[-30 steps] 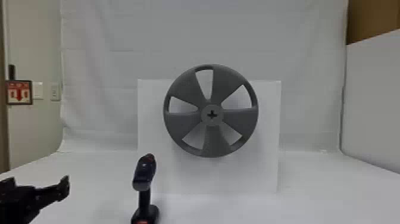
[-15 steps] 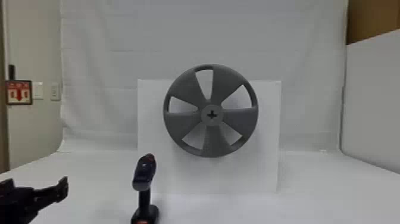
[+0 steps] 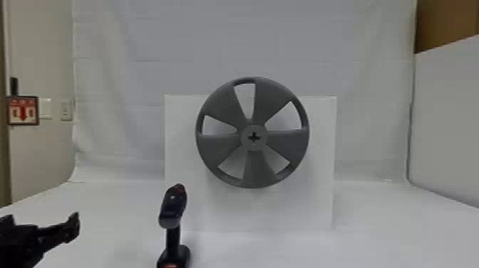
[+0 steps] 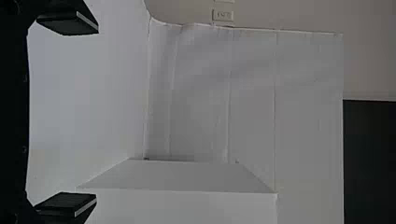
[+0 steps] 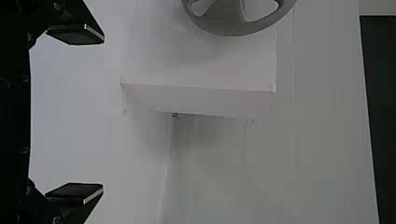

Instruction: Grasp the drill and bring into the middle of wheel

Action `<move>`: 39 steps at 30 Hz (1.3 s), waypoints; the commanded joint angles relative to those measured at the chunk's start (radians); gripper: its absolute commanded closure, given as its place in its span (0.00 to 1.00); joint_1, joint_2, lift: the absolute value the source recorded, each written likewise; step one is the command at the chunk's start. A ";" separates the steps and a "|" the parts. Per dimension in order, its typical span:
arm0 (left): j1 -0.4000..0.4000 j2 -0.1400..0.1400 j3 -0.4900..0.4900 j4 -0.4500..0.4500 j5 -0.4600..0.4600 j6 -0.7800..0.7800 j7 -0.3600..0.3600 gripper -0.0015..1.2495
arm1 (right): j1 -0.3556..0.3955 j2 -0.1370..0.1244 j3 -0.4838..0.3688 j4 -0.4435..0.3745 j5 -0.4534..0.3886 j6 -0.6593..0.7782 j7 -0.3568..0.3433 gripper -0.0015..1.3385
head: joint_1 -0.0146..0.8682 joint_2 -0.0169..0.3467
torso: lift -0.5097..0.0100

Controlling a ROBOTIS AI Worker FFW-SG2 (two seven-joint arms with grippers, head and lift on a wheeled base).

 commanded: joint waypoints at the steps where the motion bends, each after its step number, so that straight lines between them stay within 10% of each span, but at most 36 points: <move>1: -0.001 0.000 0.000 -0.004 -0.001 0.005 0.000 0.03 | -0.001 0.000 0.000 -0.002 0.000 0.001 0.000 0.13 | 0.08 0.13 | 0.21; 39: -0.015 0.000 -0.011 -0.004 -0.007 0.025 0.000 0.03 | -0.005 0.000 0.000 -0.005 0.002 0.001 0.000 0.13 | 0.08 0.13 | 0.21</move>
